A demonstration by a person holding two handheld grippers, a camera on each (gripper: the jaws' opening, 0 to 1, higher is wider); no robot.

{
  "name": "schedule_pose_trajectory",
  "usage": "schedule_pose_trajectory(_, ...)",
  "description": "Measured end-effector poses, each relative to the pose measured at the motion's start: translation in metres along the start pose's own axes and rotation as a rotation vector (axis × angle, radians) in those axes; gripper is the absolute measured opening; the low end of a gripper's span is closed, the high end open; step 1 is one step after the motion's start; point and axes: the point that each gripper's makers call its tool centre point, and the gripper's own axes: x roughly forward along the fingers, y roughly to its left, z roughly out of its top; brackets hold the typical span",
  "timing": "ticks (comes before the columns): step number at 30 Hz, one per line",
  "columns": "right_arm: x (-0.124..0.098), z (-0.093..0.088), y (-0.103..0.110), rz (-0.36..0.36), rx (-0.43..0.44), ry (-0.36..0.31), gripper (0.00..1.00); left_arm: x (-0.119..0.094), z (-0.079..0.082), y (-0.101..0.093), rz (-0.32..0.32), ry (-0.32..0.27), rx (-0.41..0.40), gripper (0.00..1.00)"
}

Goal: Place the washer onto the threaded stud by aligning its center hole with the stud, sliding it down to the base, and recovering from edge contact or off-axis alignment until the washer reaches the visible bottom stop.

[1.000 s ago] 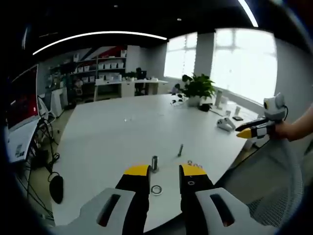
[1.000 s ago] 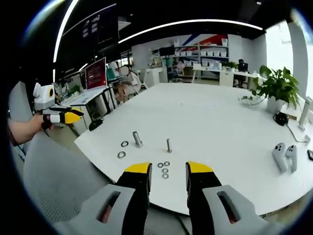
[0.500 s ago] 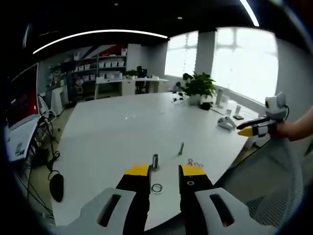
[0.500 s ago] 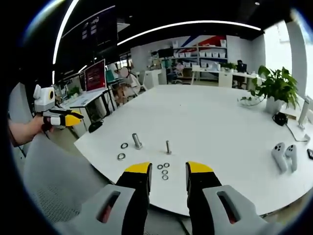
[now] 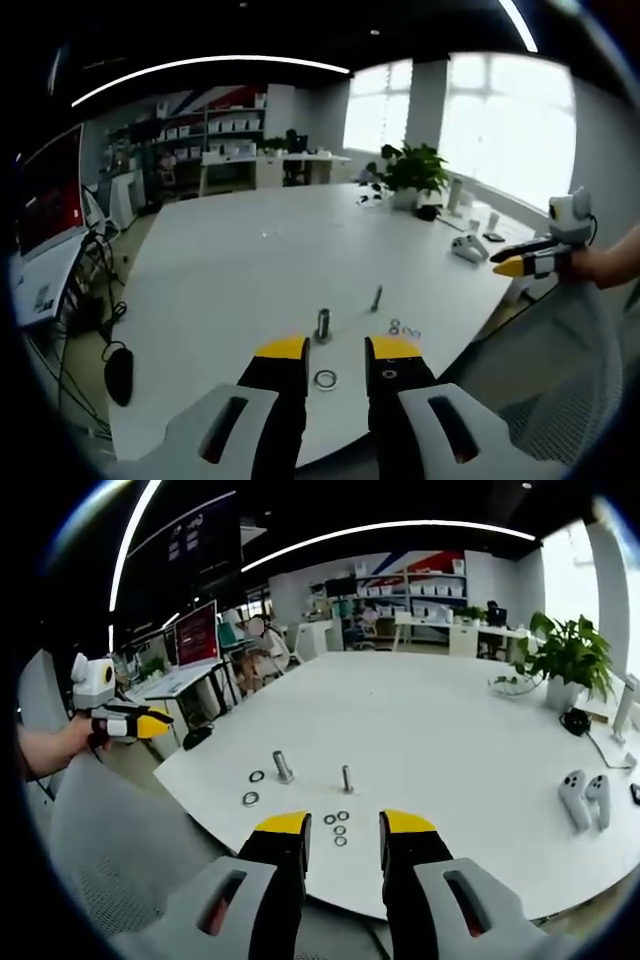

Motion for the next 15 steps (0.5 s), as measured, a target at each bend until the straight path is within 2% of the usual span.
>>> schedule_pose_trajectory(4, 0.000, 0.001, 0.001, 0.010, -0.001, -0.007, 0.30, 0.002, -0.005, -0.001, 0.008, 0.027, 0.013, 0.20)
schedule_pose_trajectory(7, 0.000, 0.002, 0.003, 0.016, -0.005, -0.016, 0.30, -0.001, 0.001, -0.001, 0.022, 0.002, 0.042, 0.18)
schedule_pose_trajectory(9, 0.000, 0.003, 0.004, 0.023, -0.001, -0.018, 0.30, -0.001, 0.001, -0.001, 0.026, 0.005, 0.042, 0.18)
schedule_pose_trajectory(12, 0.001, 0.001, 0.006, 0.038, -0.003, -0.008, 0.30, 0.004, -0.010, 0.000, 0.033, 0.059, 0.050, 0.19)
schedule_pose_trajectory(15, 0.002, 0.002, 0.011, 0.060, -0.008, -0.013, 0.30, 0.007, -0.017, -0.006, 0.013, 0.104, 0.074, 0.20)
